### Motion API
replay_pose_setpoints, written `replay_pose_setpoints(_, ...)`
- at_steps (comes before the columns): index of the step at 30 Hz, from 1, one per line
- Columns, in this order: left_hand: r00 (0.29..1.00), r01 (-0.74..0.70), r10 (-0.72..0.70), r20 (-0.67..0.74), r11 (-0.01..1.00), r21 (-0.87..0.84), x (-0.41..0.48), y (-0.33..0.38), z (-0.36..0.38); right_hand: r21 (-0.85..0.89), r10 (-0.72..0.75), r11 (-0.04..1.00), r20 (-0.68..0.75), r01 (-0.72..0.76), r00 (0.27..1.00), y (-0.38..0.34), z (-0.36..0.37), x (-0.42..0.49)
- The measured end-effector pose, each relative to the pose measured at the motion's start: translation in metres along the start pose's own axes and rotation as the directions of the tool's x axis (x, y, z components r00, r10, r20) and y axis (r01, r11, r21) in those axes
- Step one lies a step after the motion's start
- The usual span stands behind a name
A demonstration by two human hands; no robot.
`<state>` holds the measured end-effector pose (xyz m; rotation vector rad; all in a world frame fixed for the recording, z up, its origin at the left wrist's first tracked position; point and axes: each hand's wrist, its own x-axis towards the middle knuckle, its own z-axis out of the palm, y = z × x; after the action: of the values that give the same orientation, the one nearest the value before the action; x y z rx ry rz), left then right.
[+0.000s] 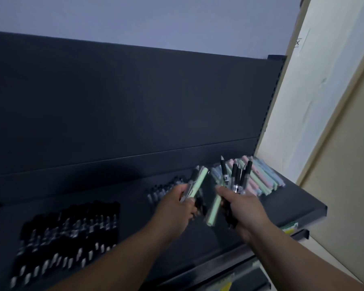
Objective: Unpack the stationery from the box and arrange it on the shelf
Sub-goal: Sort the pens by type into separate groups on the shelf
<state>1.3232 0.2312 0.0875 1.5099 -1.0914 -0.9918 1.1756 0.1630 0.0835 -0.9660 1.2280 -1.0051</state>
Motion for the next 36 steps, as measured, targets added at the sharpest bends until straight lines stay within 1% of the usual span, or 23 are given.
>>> replay_pose_setpoints(4,0.996,0.051,-0.054,-0.072,0.998,-0.043,0.039,0.007,0.054,-0.116,-0.085,0.990,0.006,0.086,0.996,-0.025,-0.057,0.063)
replay_pose_setpoints(7,0.987,0.091,-0.093,-0.131,0.996,-0.020,0.064,0.014,0.099,-0.216,-0.104,0.969,0.064,0.116,0.992,-0.045,-0.096,0.110)
replay_pose_setpoints(10,0.978,0.098,-0.093,-0.189,0.995,0.017,0.087,0.022,0.134,-0.346,-0.116,0.927,0.111,0.148,0.987,-0.059,-0.124,0.155)
replay_pose_setpoints(13,0.968,0.119,-0.103,-0.231,0.991,0.056,0.105,0.031,0.161,-0.434,-0.086,0.886,0.195,0.165,0.977,-0.070,-0.136,0.185)
replay_pose_setpoints(17,0.957,0.114,-0.075,-0.281,0.985,0.126,0.125,0.038,0.187,-0.505,-0.101,0.830,0.279,0.235,0.955,-0.083,-0.135,0.207)
replay_pose_setpoints(20,0.952,0.123,-0.054,-0.302,0.969,0.215,0.142,0.044,0.199,-0.557,-0.133,0.779,0.303,0.289,0.944,-0.086,-0.133,0.221)
replay_pose_setpoints(23,0.944,0.154,-0.032,-0.329,0.924,0.350,0.152,0.040,0.211,-0.633,-0.153,0.685,0.359,0.361,0.921,-0.081,-0.134,0.227)
replay_pose_setpoints(26,0.944,0.195,-0.043,-0.326,0.871,0.450,0.153,0.030,0.220,-0.653,-0.155,0.644,0.397,0.398,0.904,-0.075,-0.137,0.229)
replay_pose_setpoints(28,0.947,0.179,-0.019,-0.321,0.861,0.477,0.150,0.029,0.225,-0.645,-0.161,0.648,0.403,0.404,0.901,-0.072,-0.139,0.230)
replay_pose_setpoints(29,0.939,0.160,0.020,-0.344,0.859,0.486,0.149,0.029,0.226,-0.640,-0.169,0.648,0.409,0.414,0.897,-0.072,-0.140,0.230)
replay_pose_setpoints(31,0.903,0.138,0.080,-0.423,0.877,0.461,0.149,0.028,0.226,-0.635,-0.190,0.637,0.420,0.437,0.887,-0.072,-0.142,0.232)
replay_pose_setpoints(33,0.883,0.148,0.063,-0.465,0.903,0.404,0.149,0.023,0.223,-0.634,-0.199,0.625,0.434,0.455,0.879,-0.073,-0.143,0.233)
replay_pose_setpoints(36,0.891,0.177,-0.013,-0.454,0.931,0.320,0.149,0.017,0.224,-0.606,-0.187,0.632,0.486,0.483,0.854,-0.075,-0.144,0.234)
